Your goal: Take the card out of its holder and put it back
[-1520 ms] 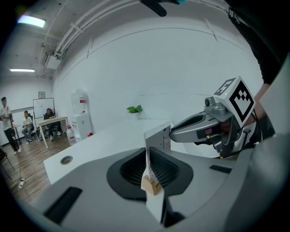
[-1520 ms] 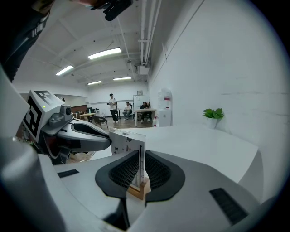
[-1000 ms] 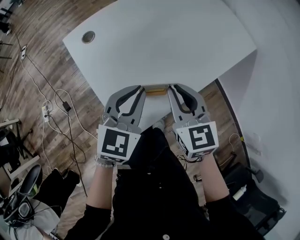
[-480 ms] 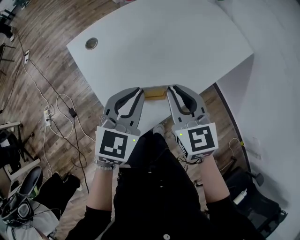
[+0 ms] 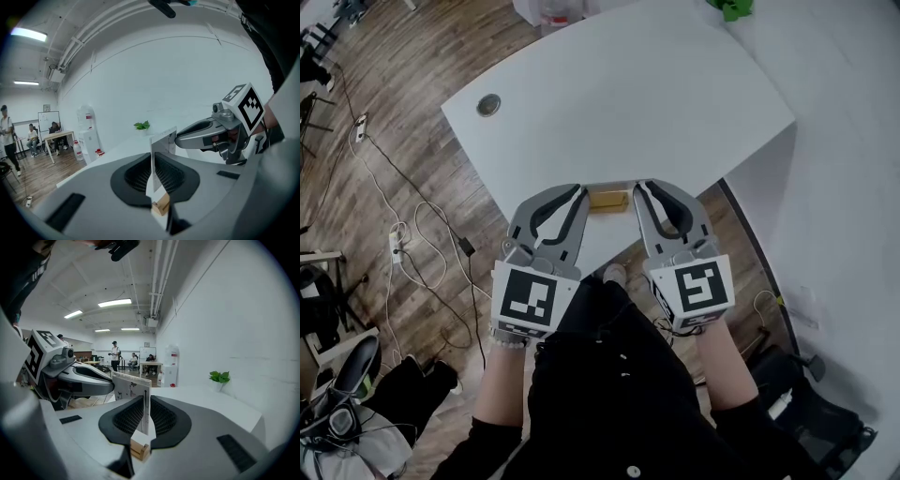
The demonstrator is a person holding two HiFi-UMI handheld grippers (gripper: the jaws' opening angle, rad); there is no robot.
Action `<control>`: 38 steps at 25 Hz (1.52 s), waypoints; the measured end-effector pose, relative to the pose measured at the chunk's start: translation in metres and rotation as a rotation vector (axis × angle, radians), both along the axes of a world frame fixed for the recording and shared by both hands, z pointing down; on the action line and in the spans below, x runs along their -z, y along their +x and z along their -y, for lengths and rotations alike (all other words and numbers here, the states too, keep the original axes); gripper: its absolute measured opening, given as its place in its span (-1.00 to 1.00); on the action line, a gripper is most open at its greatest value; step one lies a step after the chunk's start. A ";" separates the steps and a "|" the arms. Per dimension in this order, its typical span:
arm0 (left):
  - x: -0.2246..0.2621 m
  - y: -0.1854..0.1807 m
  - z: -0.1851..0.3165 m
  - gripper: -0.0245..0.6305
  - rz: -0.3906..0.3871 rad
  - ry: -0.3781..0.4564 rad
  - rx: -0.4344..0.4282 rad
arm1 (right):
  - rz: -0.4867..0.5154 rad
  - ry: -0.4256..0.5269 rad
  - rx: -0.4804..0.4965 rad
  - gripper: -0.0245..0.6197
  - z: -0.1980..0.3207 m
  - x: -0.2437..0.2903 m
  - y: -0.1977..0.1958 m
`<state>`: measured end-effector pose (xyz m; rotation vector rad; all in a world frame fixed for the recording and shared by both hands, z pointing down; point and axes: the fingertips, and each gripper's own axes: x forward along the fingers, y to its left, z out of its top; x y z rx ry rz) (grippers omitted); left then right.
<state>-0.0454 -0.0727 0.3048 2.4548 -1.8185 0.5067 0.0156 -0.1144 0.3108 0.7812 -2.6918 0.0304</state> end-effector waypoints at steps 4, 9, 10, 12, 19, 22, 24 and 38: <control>0.016 0.001 -0.002 -0.82 -0.017 0.006 0.034 | 0.011 0.014 0.002 -0.69 -0.001 0.014 0.002; 0.033 0.002 -0.002 -0.82 0.024 0.046 0.018 | 0.025 0.042 0.013 -0.69 -0.002 0.032 0.001; 0.037 0.002 -0.003 -0.82 0.027 0.050 0.021 | 0.028 0.048 0.017 -0.69 -0.003 0.036 0.001; 0.044 0.002 -0.005 -0.82 0.021 0.049 0.039 | 0.031 0.056 0.021 -0.69 -0.004 0.042 0.001; 0.066 0.004 -0.009 -0.82 0.010 0.069 0.070 | 0.046 0.093 0.029 -0.69 -0.006 0.066 0.003; 0.076 0.004 -0.010 -0.82 -0.004 0.074 0.087 | 0.053 0.110 0.028 -0.69 -0.006 0.076 0.003; 0.082 0.005 -0.011 -0.82 0.003 0.086 0.085 | 0.060 0.122 0.029 -0.69 -0.008 0.083 0.003; 0.088 0.002 -0.010 -0.82 0.006 0.099 0.082 | 0.052 0.142 0.025 -0.69 -0.007 0.090 0.002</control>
